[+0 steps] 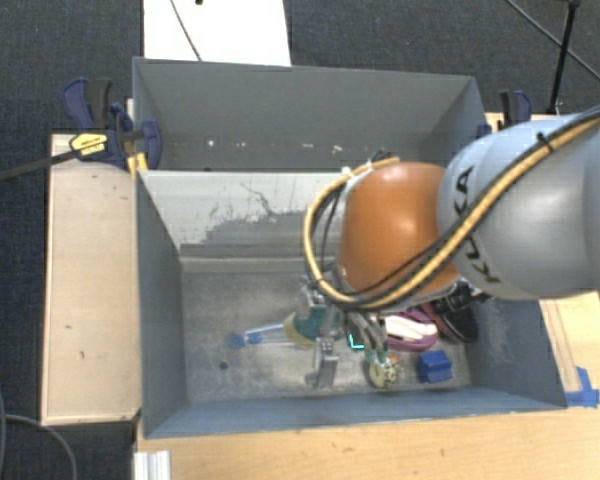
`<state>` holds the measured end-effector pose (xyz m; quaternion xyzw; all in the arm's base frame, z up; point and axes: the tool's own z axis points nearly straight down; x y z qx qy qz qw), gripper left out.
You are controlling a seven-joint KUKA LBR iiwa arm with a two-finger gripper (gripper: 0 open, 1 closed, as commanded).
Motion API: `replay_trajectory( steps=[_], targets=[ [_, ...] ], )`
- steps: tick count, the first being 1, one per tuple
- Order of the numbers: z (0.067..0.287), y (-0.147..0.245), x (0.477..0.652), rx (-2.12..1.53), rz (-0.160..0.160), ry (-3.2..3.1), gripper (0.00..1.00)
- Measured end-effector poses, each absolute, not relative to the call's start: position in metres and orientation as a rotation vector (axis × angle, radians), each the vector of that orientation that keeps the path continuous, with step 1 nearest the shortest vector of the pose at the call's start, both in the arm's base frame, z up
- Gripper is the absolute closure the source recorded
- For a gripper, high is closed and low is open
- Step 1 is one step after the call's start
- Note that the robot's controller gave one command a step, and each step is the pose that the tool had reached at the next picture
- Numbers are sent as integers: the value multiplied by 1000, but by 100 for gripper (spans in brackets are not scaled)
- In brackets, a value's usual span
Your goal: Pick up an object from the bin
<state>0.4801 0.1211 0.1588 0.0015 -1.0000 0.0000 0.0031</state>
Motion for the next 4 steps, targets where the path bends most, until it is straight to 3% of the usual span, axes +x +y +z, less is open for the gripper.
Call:
replay_trajectory(
  steps=[1,2,3,4],
  targets=[
    [66,148,509,-10,0,-3136,0],
    [70,147,511,-20,-2,-3141,100],
    [190,145,526,-3,-6,-3152,100],
    [159,106,506,737,1,-3053,100]
  ],
)
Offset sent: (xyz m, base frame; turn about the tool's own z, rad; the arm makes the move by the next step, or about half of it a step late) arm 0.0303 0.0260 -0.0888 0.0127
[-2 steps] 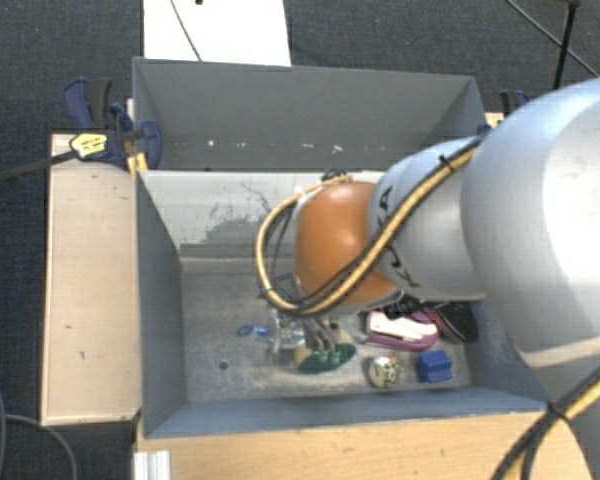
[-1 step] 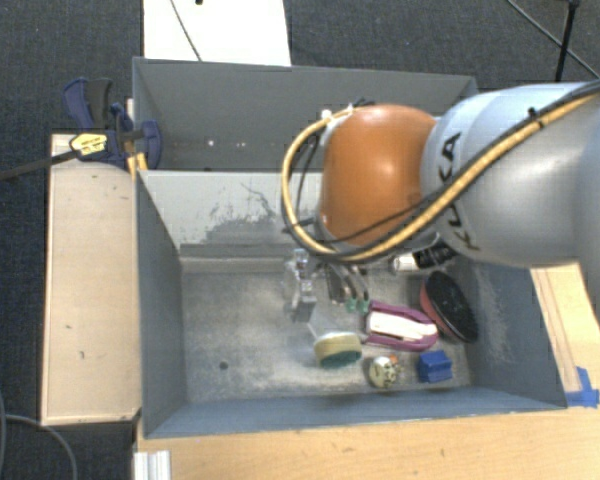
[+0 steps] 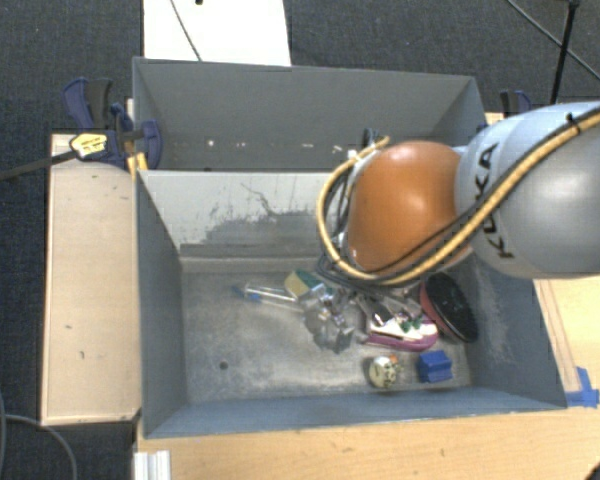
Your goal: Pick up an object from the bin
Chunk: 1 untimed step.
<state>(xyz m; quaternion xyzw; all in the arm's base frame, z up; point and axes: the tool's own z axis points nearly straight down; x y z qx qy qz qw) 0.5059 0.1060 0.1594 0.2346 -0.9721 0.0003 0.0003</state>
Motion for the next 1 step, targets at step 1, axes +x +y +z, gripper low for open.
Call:
replay_trajectory(
  steps=[1],
  targets=[
    [204,58,497,735,3,-3061,100]
  ],
)
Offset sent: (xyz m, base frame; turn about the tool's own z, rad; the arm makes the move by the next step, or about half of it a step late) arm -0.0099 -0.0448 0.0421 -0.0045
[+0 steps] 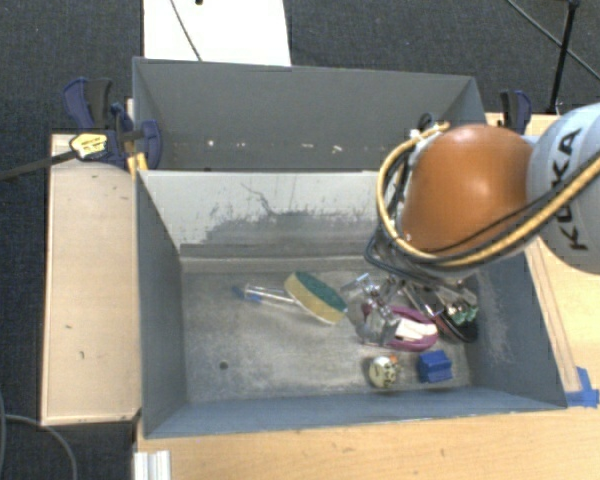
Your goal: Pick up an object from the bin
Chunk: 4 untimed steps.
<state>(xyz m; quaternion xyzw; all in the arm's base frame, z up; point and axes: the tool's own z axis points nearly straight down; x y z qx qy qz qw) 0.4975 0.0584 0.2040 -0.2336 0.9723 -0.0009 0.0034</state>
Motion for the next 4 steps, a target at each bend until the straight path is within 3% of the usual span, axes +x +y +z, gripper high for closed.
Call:
replay_trajectory(
  steps=[1,2,3,4],
  targets=[
    [202,61,497,-738,1,3050,0],
    [128,77,558,-794,3,3035,0],
    [78,61,581,-863,0,3010,0],
    [80,61,579,-859,0,3013,100]
  ],
)
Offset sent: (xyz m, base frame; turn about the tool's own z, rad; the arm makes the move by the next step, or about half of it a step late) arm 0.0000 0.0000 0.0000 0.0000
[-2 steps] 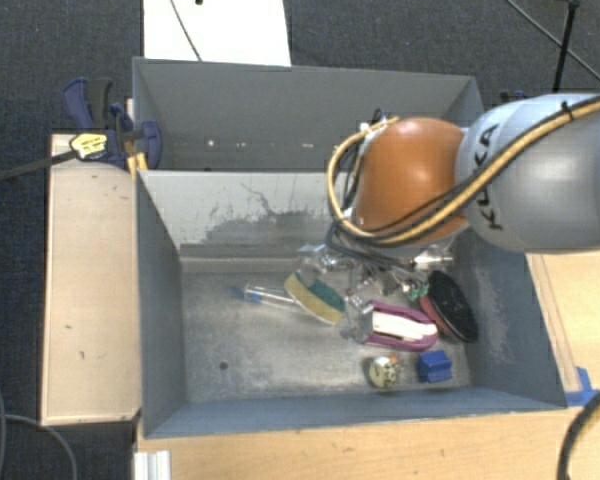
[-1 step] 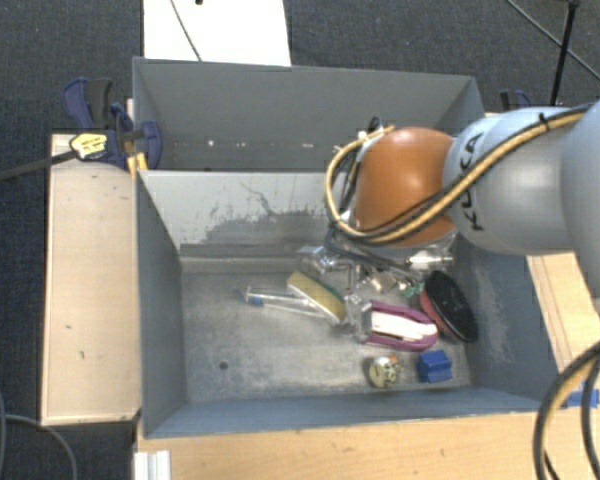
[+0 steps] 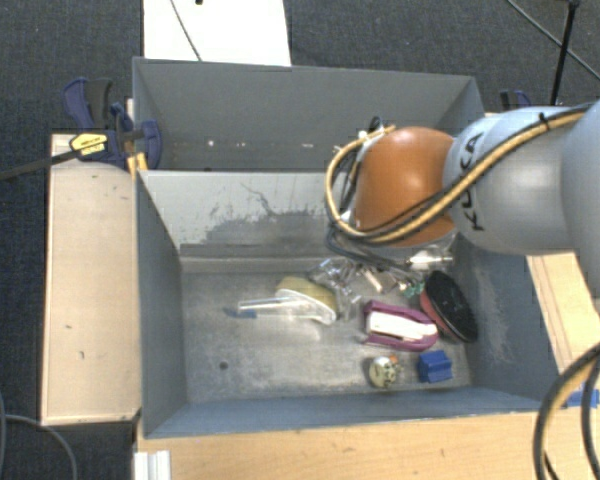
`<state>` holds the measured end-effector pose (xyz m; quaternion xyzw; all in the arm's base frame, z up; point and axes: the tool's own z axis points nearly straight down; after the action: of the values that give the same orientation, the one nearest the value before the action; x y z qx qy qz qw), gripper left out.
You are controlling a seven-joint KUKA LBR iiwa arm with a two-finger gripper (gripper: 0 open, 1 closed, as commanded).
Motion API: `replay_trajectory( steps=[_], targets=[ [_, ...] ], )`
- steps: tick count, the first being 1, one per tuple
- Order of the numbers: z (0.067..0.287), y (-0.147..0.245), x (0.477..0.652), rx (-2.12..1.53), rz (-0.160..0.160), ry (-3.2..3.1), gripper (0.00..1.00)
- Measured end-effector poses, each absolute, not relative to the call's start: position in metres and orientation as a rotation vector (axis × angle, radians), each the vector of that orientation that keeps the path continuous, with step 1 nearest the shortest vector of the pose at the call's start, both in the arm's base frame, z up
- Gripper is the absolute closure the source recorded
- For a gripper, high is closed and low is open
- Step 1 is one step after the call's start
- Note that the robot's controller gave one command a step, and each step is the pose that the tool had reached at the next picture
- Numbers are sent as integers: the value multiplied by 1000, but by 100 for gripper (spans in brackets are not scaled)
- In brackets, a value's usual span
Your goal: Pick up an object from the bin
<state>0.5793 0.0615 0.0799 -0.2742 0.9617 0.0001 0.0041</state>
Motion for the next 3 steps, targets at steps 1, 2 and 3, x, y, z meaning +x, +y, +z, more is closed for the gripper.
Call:
replay_trajectory(
  steps=[1,2,3],
  targets=[
    [80,62,579,-854,1,3015,100],
    [80,62,579,-849,1,3017,100],
    [72,58,549,-1426,-1,2790,100]
  ],
)
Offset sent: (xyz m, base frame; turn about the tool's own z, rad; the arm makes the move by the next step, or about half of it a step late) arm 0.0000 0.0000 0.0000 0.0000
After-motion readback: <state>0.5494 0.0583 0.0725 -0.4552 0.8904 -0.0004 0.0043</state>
